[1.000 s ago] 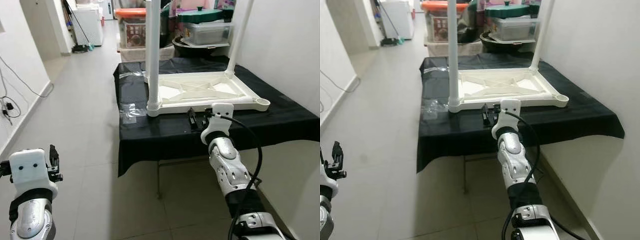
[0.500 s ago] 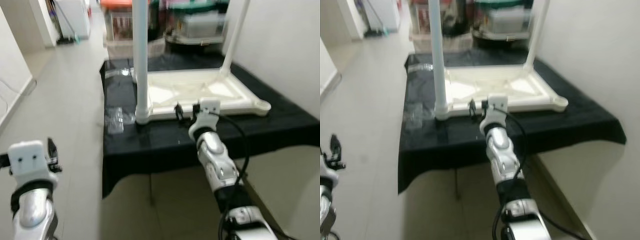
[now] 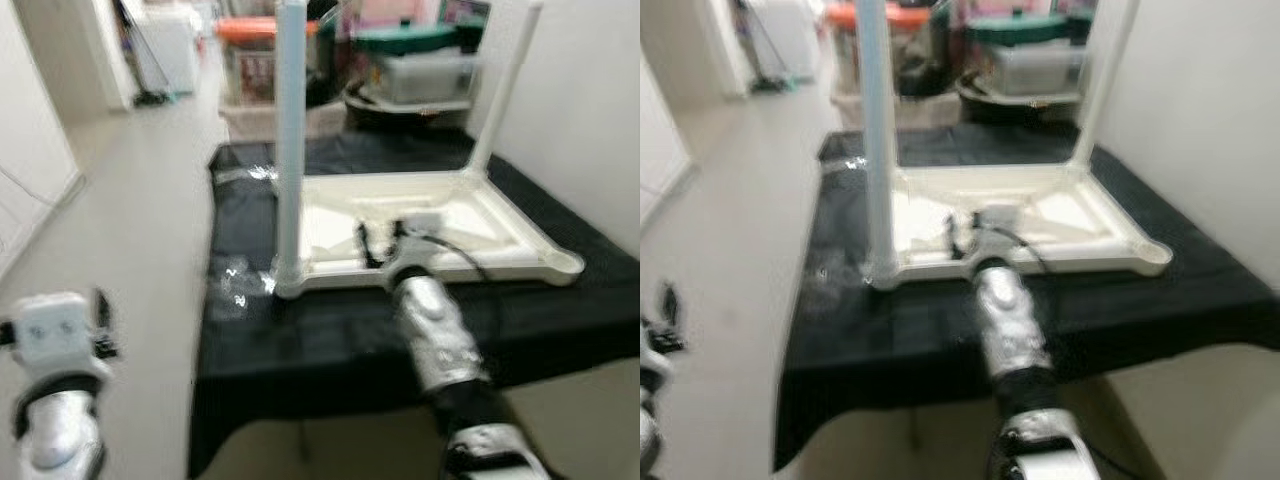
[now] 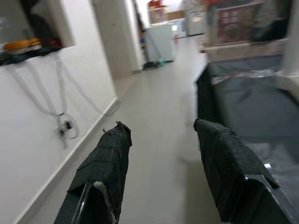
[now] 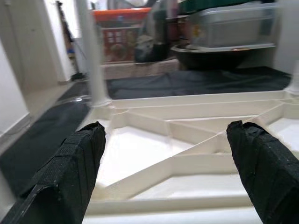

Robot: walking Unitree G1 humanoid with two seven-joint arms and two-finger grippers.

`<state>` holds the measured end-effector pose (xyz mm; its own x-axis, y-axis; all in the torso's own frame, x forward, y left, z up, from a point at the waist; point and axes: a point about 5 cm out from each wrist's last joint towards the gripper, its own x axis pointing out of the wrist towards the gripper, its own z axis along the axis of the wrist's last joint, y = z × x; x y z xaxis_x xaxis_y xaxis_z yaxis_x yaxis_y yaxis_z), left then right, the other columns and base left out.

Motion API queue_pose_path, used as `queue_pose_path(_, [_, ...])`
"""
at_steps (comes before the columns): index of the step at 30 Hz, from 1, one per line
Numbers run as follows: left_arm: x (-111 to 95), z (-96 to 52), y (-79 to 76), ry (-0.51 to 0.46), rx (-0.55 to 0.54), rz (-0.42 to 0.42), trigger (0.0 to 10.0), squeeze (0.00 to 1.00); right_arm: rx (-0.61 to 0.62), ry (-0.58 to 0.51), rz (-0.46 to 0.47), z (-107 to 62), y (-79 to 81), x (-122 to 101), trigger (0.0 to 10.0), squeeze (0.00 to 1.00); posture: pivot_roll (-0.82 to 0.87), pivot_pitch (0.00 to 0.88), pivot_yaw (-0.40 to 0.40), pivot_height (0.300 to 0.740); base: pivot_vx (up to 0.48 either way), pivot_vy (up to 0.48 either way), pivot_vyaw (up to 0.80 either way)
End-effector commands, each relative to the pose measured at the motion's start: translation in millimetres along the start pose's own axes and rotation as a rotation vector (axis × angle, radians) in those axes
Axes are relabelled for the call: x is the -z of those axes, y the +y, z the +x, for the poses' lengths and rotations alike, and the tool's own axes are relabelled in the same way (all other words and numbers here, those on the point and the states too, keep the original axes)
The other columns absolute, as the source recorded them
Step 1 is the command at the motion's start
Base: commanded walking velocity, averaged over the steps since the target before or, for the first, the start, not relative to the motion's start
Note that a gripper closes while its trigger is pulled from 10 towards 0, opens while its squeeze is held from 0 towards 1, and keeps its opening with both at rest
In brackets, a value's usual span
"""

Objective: Building children table

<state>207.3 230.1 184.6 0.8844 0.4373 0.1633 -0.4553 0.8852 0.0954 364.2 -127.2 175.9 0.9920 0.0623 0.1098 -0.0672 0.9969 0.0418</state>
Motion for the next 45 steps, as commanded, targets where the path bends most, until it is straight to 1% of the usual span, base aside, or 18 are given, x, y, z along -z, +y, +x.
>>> queue_pose_path(1, [2.3, -1.0, -1.9, 0.006, 0.008, 0.009, 10.0, 0.0, 0.023, 0.002, -0.016, -0.6, -7.4, 1.5, 10.0, 0.0, 0.04, 0.041, -0.018, 0.74, 0.334, 0.0, 0.0])
queue_pose_path(12, [5.6, -1.1, -1.5, 0.027, -0.008, -0.003, 10.0, 0.0, 0.023, 0.002, -0.01, 3.5, -13.6, -1.0, 10.0, 0.0, 0.04, 0.037, -0.013, 0.74, 0.03, 0.0, 0.0])
queue_pose_path(19, [10.8, -4.6, -4.7, 0.056, 0.007, -0.017, 10.0, 0.0, -0.052, 0.034, 0.008, 17.5, -13.8, -7.0, 10.0, 0.0, 0.04, 0.037, -0.012, 0.74, 0.0, 0.0, 0.0])
queue_pose_path(22, [14.1, -8.0, -8.9, 0.072, 0.038, -0.031, 10.0, 0.0, -0.141, 0.099, -0.008, 30.8, -22.6, -12.0, 10.0, 0.0, 0.04, 0.042, -0.013, 0.74, 0.0, 0.0, 0.0])
queue_pose_path(25, [20.0, -13.2, -15.3, 0.108, 0.09, -0.045, 10.0, 0.0, -0.272, 0.188, -0.09, 39.3, -35.0, -17.6, 10.0, 0.0, 0.04, 0.047, -0.016, 0.74, 0.0, 0.0, 0.0])
queue_pose_path(26, [20.9, -14.6, -16.0, 0.114, 0.095, -0.05, 10.0, 0.0, -0.303, 0.211, -0.075, 39.9, -36.9, -18.3, 10.0, 0.92, 0.04, 0.058, -0.019, 0.74, 0.0, 0.0, 0.0])
queue_pose_path(28, [21.3, -15.4, -16.2, 0.116, 0.097, -0.053, 10.0, 0.0, -0.32, 0.223, -0.059, 40.1, -37.7, -18.6, 10.0, 0.92, 0.04, 0.058, -0.019, 0.74, 0.0, 0.0, 0.0])
queue_pose_path(29, [23.8, -21.1, -21.0, 0.133, 0.141, -0.075, 10.0, 0.0, -0.458, 0.234, -0.071, 39.0, -32.2, -21.3, 10.0, 1.0, 0.05, 0.078, -0.022, 0.74, 0.0, 0.0, 0.0])
queue_pose_path(31, [26.6, -28.0, -26.7, 0.155, 0.194, -0.103, 10.0, 0.0, -0.622, 0.249, -0.093, 36.4, -25.9, -24.2, 10.0, 1.0, 0.05, 0.078, -0.022, 0.74, 0.0, 0.0, 0.0])
queue_pose_path(33, [26.5, -41.3, -40.7, 0.185, 0.321, -0.168, 10.0, 0.0, -0.756, 0.256, -0.096, 34.1, -21.4, -29.1, 10.0, 0.0, 0.06, 0.105, -0.028, 0.74, 0.0, 0.0, 0.0])
queue_pose_path(35, [26.5, -41.3, -40.7, 0.185, 0.321, -0.168, 10.0, 0.0, -0.756, 0.256, -0.096, 34.1, -21.4, -29.1, 10.0, 0.0, 0.06, 0.105, -0.028, 0.74, 0.0, 0.0, 0.0])
queue_pose_path(36, [23.7, -53.4, -52.6, 0.196, 0.438, -0.221, 10.0, 0.0, -0.833, 0.251, -0.076, 33.1, -18.3, -32.9, 10.0, 0.0, 0.07, 0.126, -0.031, 0.74, 0.0, 0.0, 0.0])
queue_pose_path(37, [23.7, -53.4, -52.6, 0.196, 0.438, -0.221, 10.0, 0.0, -0.833, 0.251, -0.076, 33.1, -18.3, -32.9, 10.0, 0.0, 0.07, 0.126, -0.031, 0.74, 0.0, 0.0, 0.0])
queue_pose_path(38, [20.0, -65.1, -62.1, 0.204, 0.535, -0.267, 10.0, 0.0, -0.908, 0.241, -0.058, 32.3, -15.1, -37.0, 10.0, 0.0, 0.07, 0.14, -0.031, 0.74, 0.0, 0.0, 0.0])
queue_pose_path(39, [20.0, -65.1, -62.1, 0.204, 0.535, -0.267, 10.0, 0.0, -0.908, 0.241, -0.058, 32.3, -15.1, -37.0, 10.0, 0.0, 0.07, 0.14, -0.031, 0.74, 0.0, 0.0, 0.0])
queue_pose_path(41, [12.5, -85.8, -76.7, 0.216, 0.677, -0.312, 10.0, 0.0, -1.0, 0.216, -0.023, 33.1, -4.4, -43.8, 10.0, 0.0, 0.09, 0.173, -0.031, 0.74, 0.0, 0.0, 0.0])
queue_pose_path(43, [12.5, -85.8, -76.7, 0.216, 0.677, -0.312, 10.0, 0.0, -1.0, 0.216, -0.023, 33.1, -4.4, -43.8, 10.0, 0.0, 0.09, 0.173, -0.031, 0.74, 0.0, 0.0, 0.0])
queue_pose_path(45, [10.3, -93.9, -81.8, 0.226, 0.713, -0.31, 10.0, 0.0, -1.05, 0.195, 0.009, 34.4, 4.9, -48.7, 10.0, 0.0, 0.1, 0.185, -0.033, 0.74, 0.0, 0.0, 0.0])
